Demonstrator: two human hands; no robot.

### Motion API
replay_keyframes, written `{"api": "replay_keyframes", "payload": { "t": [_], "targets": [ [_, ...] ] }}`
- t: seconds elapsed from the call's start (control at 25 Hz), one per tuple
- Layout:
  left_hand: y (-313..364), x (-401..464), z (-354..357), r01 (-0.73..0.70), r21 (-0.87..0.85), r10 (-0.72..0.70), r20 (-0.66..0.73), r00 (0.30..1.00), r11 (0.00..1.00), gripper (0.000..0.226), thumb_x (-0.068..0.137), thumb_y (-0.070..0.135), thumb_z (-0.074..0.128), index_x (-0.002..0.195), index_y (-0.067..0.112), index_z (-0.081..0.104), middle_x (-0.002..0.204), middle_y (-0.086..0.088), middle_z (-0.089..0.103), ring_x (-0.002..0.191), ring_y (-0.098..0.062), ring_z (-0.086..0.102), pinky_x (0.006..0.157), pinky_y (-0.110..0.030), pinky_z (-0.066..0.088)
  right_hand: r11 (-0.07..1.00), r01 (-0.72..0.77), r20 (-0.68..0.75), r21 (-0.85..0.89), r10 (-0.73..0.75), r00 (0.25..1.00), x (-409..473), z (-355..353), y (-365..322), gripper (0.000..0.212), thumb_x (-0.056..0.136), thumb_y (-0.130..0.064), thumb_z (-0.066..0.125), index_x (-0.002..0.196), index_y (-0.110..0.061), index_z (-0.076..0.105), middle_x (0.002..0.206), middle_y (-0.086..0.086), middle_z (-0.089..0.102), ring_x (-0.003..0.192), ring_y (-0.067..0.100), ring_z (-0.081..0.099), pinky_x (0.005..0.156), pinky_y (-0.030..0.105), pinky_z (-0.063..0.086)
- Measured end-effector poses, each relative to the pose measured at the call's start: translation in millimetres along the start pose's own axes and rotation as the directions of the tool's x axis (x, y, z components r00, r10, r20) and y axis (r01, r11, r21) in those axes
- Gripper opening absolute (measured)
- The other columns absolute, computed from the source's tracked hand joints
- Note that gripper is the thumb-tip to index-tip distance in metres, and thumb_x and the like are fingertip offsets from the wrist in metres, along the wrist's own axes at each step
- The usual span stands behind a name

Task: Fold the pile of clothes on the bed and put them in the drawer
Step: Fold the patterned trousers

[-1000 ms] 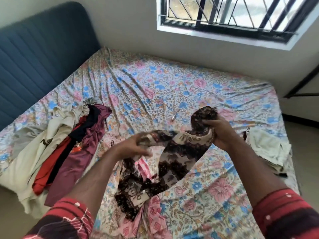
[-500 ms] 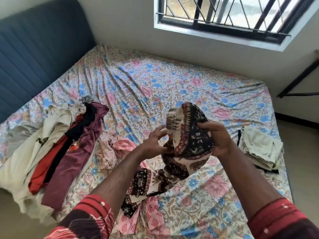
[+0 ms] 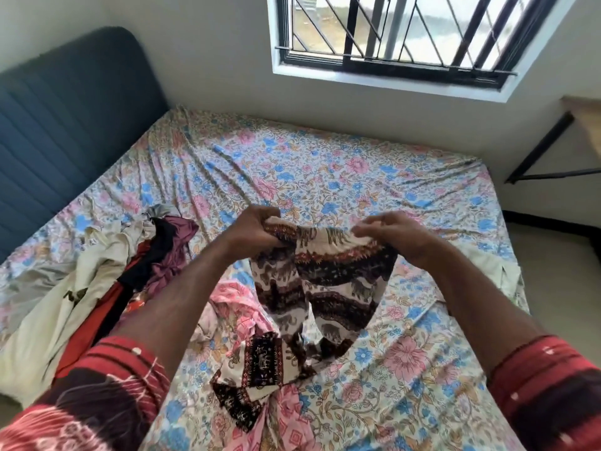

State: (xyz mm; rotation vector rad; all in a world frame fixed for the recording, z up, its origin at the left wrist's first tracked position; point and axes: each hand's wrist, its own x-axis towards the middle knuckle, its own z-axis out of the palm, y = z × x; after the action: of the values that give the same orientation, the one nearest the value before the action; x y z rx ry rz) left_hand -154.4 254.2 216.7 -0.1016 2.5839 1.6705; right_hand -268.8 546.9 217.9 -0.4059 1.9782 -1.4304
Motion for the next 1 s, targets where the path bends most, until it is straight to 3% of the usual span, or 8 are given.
{"api": "replay_keyframes", "payload": {
  "t": [0.16, 0.32, 0.44, 0.56, 0.76, 0.88, 0.92, 1.0],
  "targets": [
    [14.7, 21.0, -25.0, -0.029, 0.105, 0.019, 0.096, 0.995, 0.994, 0.032, 0.072, 0.0, 0.089, 0.078, 0.012, 0.059, 0.077, 0.003, 0.061, 0.069, -0.009, 0.063, 0.062, -0.023, 0.049, 0.893, 0.178, -0.119, 0.413, -0.141, 0.983, 7.6, -20.0, -31.9, 0.01, 0.098, -0.027, 0.061, 0.091, -0.021, 0.064, 0.087, 0.003, 0.067, 0.071, 0.015, 0.062, 0.064, 0.029, 0.054],
    [4.2, 32.9, -52.2, 0.083, 0.393, -0.115, 0.06, 0.992, 0.916, 0.053, 0.074, 0.032, 0.091, 0.117, 0.012, 0.069, 0.11, -0.001, 0.067, 0.104, -0.018, 0.063, 0.079, -0.025, 0.043, 0.828, 0.259, -0.214, 0.496, -0.172, 0.961, 12.0, -33.3, -55.8, 0.007, 0.095, -0.017, 0.066, 0.09, -0.012, 0.062, 0.082, 0.004, 0.073, 0.071, 0.017, 0.068, 0.066, 0.03, 0.06],
    [22.7, 32.3, -73.2, 0.124, 0.252, -0.122, -0.022, 0.992, 0.96, 0.04, 0.077, 0.023, 0.088, 0.11, 0.007, 0.073, 0.102, -0.005, 0.07, 0.096, -0.02, 0.064, 0.076, -0.028, 0.045, 0.978, 0.208, -0.122, 0.025, -0.203, 0.971, 11.6, -49.2, -76.2, 0.028, 0.074, -0.01, 0.086, 0.072, -0.015, 0.058, 0.066, -0.001, 0.063, 0.061, 0.014, 0.06, 0.054, 0.026, 0.051],
    [59.8, 45.6, -92.9, -0.001, 0.011, 0.002, -0.158, 0.987, 1.0, 0.03, 0.074, 0.015, 0.089, 0.094, -0.001, 0.073, 0.082, -0.007, 0.066, 0.075, -0.018, 0.059, 0.066, -0.025, 0.047, 0.902, 0.219, -0.296, -0.371, -0.339, 0.893, 29.1, -62.7, -105.4, 0.045, 0.073, -0.027, 0.092, 0.065, -0.023, 0.048, 0.064, -0.008, 0.052, 0.062, 0.008, 0.046, 0.055, 0.025, 0.035],
    [147.6, 78.2, -125.5, -0.255, 0.047, 0.252, -0.411, 0.876, 0.966, 0.01, 0.089, 0.012, 0.075, 0.08, 0.016, 0.076, 0.068, 0.005, 0.065, 0.063, -0.012, 0.057, 0.063, -0.035, 0.048, 0.821, 0.407, -0.552, -0.401, -0.571, 0.608, 39.7, -84.2, -183.6, 0.017, 0.089, -0.035, 0.078, 0.104, -0.032, 0.071, 0.094, -0.002, 0.074, 0.087, 0.017, 0.072, 0.079, 0.042, 0.062],
    [201.0, 84.9, -140.8, -0.415, 0.068, 0.368, -0.606, 0.705, 0.907, 0.046, 0.093, 0.0, 0.068, 0.07, 0.04, 0.075, 0.065, 0.022, 0.067, 0.062, 0.003, 0.059, 0.063, -0.028, 0.051, 0.718, 0.573, -0.648, -0.396, -0.661, 0.38, 20.0, -81.8, -237.8, 0.007, 0.097, -0.029, 0.07, 0.09, -0.032, 0.07, 0.078, -0.014, 0.068, 0.07, -0.008, 0.063, 0.068, 0.019, 0.054],
    [211.0, 86.3, -144.0, -0.451, 0.076, 0.391, -0.639, 0.663, 0.889, 0.046, 0.092, -0.002, 0.067, 0.071, 0.038, 0.074, 0.067, 0.023, 0.067, 0.066, 0.006, 0.06, 0.063, -0.023, 0.051, 0.696, 0.608, -0.661, -0.383, -0.666, 0.346, 15.5, -80.0, -246.3, 0.011, 0.099, -0.026, 0.067, 0.09, -0.032, 0.068, 0.077, -0.016, 0.065, 0.064, -0.012, 0.059, 0.064, 0.012, 0.048],
    [212.8, 83.4, -141.4, -0.439, 0.118, 0.405, -0.647, 0.646, 0.89, 0.032, 0.092, 0.0, 0.068, 0.085, 0.031, 0.072, 0.077, 0.021, 0.067, 0.076, 0.002, 0.061, 0.067, -0.013, 0.049, 0.727, 0.599, -0.622, -0.335, -0.648, 0.439, 10.5, -72.8, -243.9, 0.019, 0.102, -0.026, 0.063, 0.083, -0.029, 0.065, 0.074, -0.008, 0.063, 0.057, -0.009, 0.056, 0.06, 0.011, 0.045]
  ]
}}
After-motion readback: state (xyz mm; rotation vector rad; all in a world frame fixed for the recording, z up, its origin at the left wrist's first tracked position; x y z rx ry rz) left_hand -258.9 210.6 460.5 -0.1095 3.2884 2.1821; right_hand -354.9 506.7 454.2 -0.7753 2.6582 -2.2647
